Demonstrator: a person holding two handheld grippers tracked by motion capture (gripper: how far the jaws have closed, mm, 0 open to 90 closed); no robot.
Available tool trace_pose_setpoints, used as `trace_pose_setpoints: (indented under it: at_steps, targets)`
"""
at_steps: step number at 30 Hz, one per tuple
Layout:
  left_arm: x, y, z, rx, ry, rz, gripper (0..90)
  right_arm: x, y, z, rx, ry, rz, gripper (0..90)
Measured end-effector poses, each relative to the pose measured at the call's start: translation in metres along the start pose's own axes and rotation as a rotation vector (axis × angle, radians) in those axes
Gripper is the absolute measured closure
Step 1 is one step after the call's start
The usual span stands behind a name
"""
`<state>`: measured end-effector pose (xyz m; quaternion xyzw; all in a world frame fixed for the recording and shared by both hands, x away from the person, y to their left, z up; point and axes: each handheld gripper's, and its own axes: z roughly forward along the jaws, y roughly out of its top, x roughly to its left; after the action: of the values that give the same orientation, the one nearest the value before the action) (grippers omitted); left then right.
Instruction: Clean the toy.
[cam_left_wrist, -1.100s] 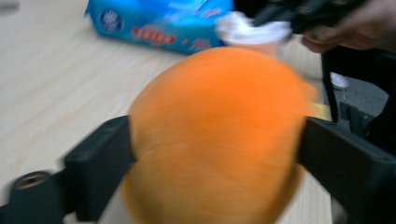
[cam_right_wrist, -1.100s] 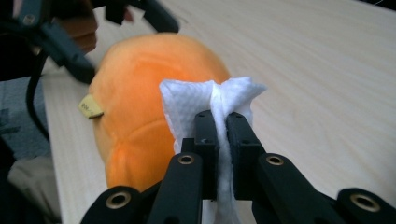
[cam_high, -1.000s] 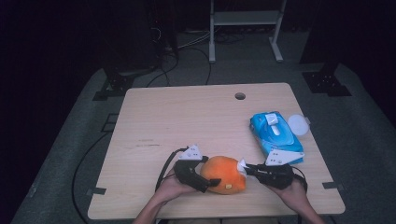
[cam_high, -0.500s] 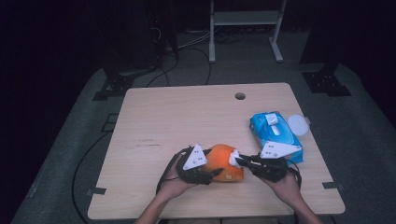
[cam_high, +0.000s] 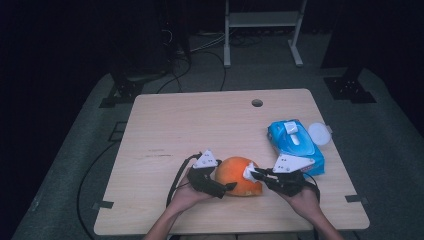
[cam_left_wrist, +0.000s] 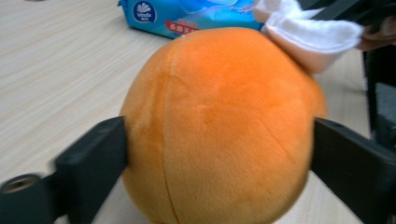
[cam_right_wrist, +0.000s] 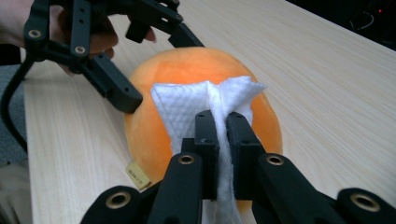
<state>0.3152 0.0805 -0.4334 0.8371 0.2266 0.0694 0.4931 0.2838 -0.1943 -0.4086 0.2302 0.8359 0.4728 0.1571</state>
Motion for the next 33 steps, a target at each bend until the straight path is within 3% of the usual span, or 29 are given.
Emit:
trace_pose_setpoints:
  at_steps: [2,4,8,9,13,15,16,20,23,30,33]
  targets:
    - [-0.005,0.002,0.0,-0.009,0.019,0.034,19.4,0.0,-0.001,-0.001,0.003,-0.003,0.003,83.4]
    - [-0.014,0.008,0.001,-0.008,0.05,0.105,23.8,0.005,0.003,0.0,-0.003,-0.009,-0.016,83.3]
    - [-0.028,0.013,0.004,0.019,0.068,0.222,24.4,0.017,0.015,0.003,-0.026,0.018,-0.064,83.3]
    - [-0.03,0.013,0.004,0.02,0.071,0.235,24.3,0.019,0.018,0.004,-0.031,0.021,-0.073,83.3]
    - [-0.023,0.009,0.002,0.005,0.045,0.192,17.9,0.015,0.018,0.004,-0.028,0.017,-0.072,83.3]
    - [-0.017,0.008,0.001,-0.008,0.022,0.149,11.2,0.009,0.013,0.001,-0.022,0.005,-0.054,83.3]
    - [-0.013,0.007,0.001,-0.008,0.007,0.106,8.8,0.007,0.011,0.0,-0.019,0.004,-0.046,83.3]
    - [-0.004,0.005,0.004,0.004,-0.032,0.0,11.1,0.0,0.004,-0.007,-0.02,-0.013,-0.019,83.3]
    - [-0.01,0.007,0.004,-0.007,-0.014,0.05,22.3,0.003,0.006,-0.008,-0.017,-0.025,-0.03,83.3]
    - [-0.029,0.012,0.006,0.027,0.036,0.218,26.8,0.028,0.024,0.006,-0.041,0.033,-0.096,83.3]
    - [-0.028,0.01,0.004,0.034,0.039,0.222,27.0,0.031,0.03,0.012,-0.028,0.035,-0.114,83.3]
